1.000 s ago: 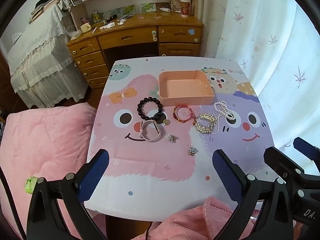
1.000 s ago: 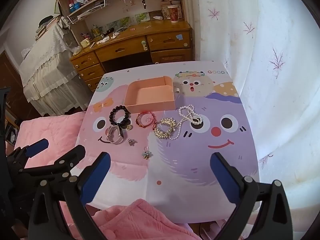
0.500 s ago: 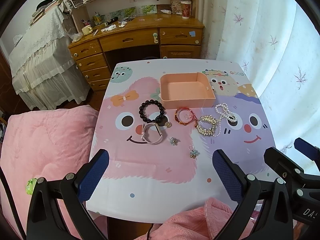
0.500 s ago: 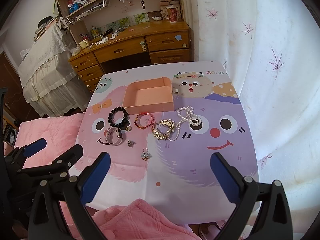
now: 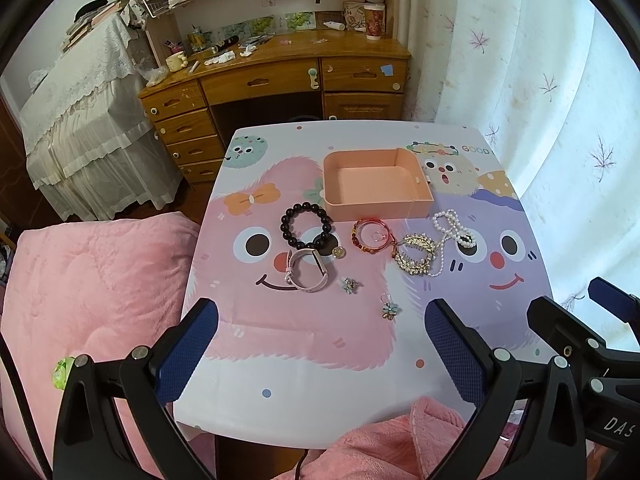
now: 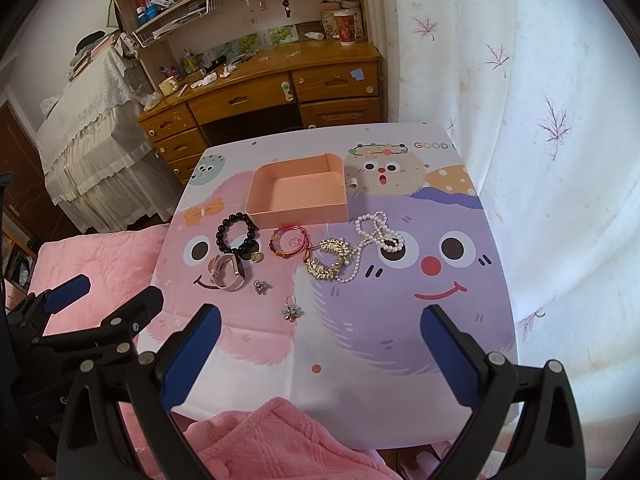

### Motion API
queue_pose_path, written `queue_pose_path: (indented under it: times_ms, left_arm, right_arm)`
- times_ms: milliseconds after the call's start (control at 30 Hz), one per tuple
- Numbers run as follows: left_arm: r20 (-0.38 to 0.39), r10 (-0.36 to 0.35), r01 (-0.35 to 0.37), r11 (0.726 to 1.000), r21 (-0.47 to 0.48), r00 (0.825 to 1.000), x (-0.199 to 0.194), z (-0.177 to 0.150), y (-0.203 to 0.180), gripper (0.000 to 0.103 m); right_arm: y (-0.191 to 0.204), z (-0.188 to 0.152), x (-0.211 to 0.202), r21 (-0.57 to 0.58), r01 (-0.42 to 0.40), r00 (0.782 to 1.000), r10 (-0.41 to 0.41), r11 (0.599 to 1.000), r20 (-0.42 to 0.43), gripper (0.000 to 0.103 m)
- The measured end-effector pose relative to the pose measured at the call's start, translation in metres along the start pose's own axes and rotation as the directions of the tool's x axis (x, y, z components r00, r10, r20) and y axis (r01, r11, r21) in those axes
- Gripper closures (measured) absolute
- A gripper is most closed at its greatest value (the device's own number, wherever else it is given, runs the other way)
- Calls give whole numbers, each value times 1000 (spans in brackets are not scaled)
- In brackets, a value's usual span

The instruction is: Organize jewelry

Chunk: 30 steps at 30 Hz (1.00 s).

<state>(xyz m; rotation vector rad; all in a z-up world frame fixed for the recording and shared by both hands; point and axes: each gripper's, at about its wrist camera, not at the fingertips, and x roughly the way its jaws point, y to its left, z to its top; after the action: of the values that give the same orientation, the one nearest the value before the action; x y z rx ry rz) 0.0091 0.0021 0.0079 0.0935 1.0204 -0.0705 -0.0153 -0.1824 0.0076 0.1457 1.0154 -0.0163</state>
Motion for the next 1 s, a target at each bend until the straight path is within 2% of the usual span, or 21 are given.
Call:
queue_pose_path:
  times_ms: [1000]
  left_arm:
    - [-2,3,-2,1000,4,1000,1,2,1,1]
  right_arm:
    - [1,1,1,-2,8,1000,-8,1000,0,3]
